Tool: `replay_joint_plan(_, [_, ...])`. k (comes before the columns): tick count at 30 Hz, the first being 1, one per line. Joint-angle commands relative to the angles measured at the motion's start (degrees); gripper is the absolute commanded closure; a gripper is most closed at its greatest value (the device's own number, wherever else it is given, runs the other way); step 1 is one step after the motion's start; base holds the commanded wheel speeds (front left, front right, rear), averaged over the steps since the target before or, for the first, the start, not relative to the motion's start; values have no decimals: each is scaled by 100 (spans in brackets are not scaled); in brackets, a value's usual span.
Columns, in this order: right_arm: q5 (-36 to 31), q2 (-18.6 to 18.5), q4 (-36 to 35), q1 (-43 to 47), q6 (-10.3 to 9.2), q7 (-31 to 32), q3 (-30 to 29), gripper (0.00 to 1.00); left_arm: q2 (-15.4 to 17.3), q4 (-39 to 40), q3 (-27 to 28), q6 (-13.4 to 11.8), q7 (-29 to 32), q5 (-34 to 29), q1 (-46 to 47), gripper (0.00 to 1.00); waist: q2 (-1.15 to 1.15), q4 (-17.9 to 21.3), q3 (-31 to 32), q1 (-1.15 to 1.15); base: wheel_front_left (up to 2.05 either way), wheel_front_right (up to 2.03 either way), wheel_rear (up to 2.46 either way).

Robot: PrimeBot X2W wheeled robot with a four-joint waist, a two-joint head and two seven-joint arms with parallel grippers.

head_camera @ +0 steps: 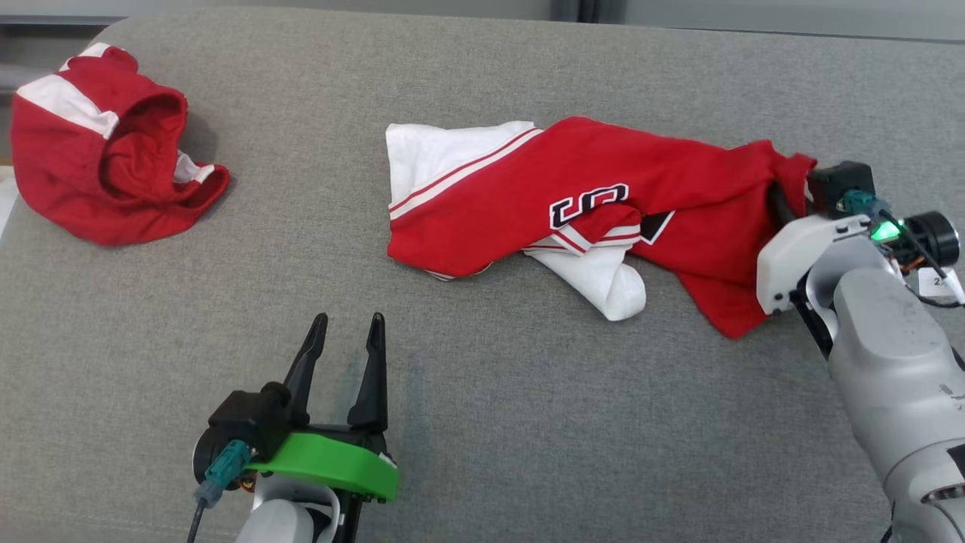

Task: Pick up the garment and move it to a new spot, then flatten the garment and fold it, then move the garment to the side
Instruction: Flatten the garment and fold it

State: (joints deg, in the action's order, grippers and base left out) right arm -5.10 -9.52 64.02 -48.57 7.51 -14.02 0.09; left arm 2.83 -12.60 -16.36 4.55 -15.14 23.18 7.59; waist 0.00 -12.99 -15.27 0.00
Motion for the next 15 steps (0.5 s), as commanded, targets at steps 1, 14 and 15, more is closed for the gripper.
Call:
replay_joint_plan(1, [114, -13, -206, -114, -4, -76, 118, 100, 12, -8, 39, -1, 0, 6, 36, 0, 0, 138, 151, 0, 0, 0, 0])
replay_joint_plan(14, [1060, -387, -3896, 492, -5, -110, 1529, 100, 13, -8, 280, -36, -1, 17, -267, 0, 0, 573, 822, 0, 0, 0, 0])
replay_joint_plan(15, [1174, -423, -4251, 555, -5, -34, 1639, 100, 13, -3, 301, -37, 0, 24, -294, 0, 0, 603, 875, 0, 0, 0, 0])
